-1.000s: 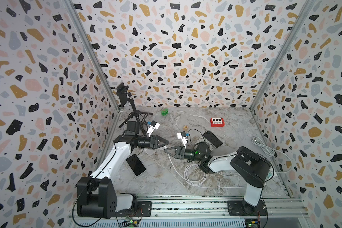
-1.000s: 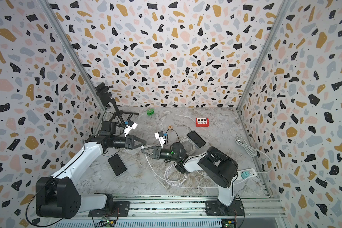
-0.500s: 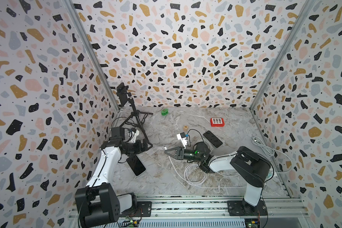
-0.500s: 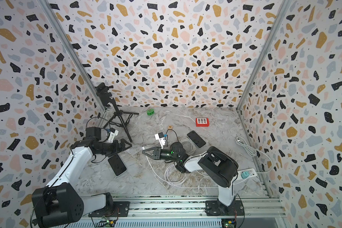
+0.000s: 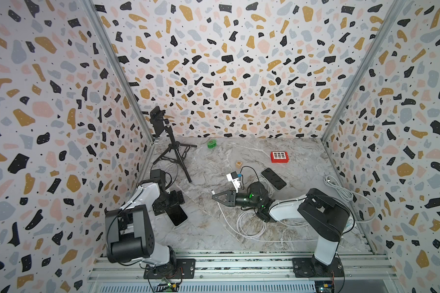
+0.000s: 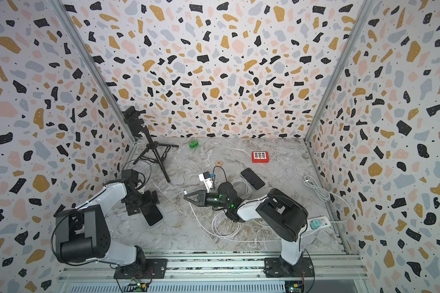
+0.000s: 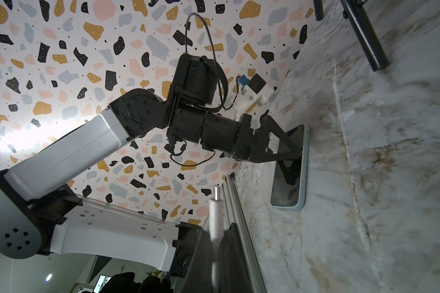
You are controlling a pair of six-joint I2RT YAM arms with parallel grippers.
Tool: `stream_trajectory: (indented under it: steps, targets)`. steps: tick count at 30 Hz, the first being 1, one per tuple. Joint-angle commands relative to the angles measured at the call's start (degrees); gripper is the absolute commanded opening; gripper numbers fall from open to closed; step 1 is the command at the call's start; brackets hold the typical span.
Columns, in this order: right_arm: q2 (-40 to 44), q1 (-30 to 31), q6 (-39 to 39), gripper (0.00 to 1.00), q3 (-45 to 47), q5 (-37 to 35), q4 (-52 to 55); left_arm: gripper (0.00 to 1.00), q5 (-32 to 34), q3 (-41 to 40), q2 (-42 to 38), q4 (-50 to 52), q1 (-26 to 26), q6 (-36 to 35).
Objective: Plug the charging cable into the phone
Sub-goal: Pick up the phone at the center of the board.
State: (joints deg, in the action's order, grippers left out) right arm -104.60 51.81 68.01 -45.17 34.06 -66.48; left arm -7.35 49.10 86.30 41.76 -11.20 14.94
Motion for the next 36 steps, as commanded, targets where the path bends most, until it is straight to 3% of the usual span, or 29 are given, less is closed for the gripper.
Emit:
stream_trajectory:
  steps: [1,10,14,17,26,29,36]
  targets:
    - [3.41,-0.19,-1.96,0.00,-0.94,-0.61,0.49,1.00,1.23,0.48,2.64,0.33,-0.24,4.24]
    - [2.30,-0.17,-2.42,0.00,-2.88,-0.12,2.45,1.00,2.48,2.89,10.99,2.78,-0.22,7.84]
    - [1.02,-0.20,-1.64,0.00,-4.03,0.30,2.32,0.71,2.93,5.20,16.23,5.53,-0.48,7.93]
    - [0.09,-0.18,-0.99,0.00,-4.54,0.52,2.02,0.61,0.65,6.47,17.93,6.93,-0.49,8.17]
    - [-2.62,-0.20,-0.16,0.00,-5.56,1.28,1.74,0.64,-2.46,12.76,16.70,12.12,-0.50,6.53]
    - [-5.02,-0.22,-0.79,0.00,-7.05,2.25,3.80,0.64,-9.43,17.20,14.33,16.49,-0.60,6.44]
    - [-6.77,1.48,-8.85,0.00,-14.14,4.94,19.55,0.64,-23.43,21.65,13.05,20.01,-0.57,8.97]
